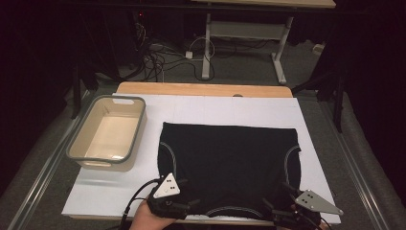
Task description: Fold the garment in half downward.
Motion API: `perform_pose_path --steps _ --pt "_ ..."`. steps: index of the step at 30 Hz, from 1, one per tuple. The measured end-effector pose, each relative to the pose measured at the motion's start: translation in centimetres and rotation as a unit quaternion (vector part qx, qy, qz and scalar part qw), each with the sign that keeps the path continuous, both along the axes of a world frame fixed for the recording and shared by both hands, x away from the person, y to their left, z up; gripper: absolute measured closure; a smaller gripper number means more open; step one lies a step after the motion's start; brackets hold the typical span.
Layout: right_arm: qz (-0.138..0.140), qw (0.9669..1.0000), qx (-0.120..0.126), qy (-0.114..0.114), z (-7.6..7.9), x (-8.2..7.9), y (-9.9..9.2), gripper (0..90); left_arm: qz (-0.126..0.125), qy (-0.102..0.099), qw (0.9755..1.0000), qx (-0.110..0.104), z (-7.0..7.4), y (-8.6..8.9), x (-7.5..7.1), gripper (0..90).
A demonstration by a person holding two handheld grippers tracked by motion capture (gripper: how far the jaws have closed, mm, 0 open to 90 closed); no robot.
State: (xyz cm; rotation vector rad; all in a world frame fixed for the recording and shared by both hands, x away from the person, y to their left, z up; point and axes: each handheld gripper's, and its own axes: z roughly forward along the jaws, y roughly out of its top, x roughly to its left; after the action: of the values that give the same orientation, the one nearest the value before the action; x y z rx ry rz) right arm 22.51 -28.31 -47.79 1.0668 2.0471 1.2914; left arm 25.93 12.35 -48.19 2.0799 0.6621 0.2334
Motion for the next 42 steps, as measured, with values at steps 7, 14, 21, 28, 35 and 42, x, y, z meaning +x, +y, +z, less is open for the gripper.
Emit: perform_pose_path --steps 7,14,21,28,35,42 --pt "-0.008 0.9999 -0.009 -0.003 0.1 1.0 -0.3 0.9 0.029 0.009 0.9995 0.001 -0.3 1.9 0.8 12.5" --pt "-0.017 0.9998 -0.012 -0.003 0.0 1.2 -0.4 0.1 0.057 0.007 0.9984 -0.005 -0.1 3.3 1.3 0.4" --pt "-0.02 0.9997 -0.011 -0.003 -0.1 1.1 -0.4 0.0 0.071 0.004 0.9974 -0.008 0.1 4.4 2.0 0.0" --pt "-0.023 0.9996 -0.013 -0.005 0.0 1.2 -0.5 0.0 0.083 -0.003 0.9966 -0.003 0.1 4.9 2.4 0.0" --pt "-0.028 0.9995 -0.01 -0.007 0.2 1.0 -0.2 0.0 0.097 -0.004 0.9953 -0.005 0.1 5.6 3.1 0.0" --pt "-0.031 0.9994 -0.01 -0.01 0.4 1.4 0.2 0.0 0.099 0.003 0.995 -0.015 0.2 5.5 4.6 0.0"
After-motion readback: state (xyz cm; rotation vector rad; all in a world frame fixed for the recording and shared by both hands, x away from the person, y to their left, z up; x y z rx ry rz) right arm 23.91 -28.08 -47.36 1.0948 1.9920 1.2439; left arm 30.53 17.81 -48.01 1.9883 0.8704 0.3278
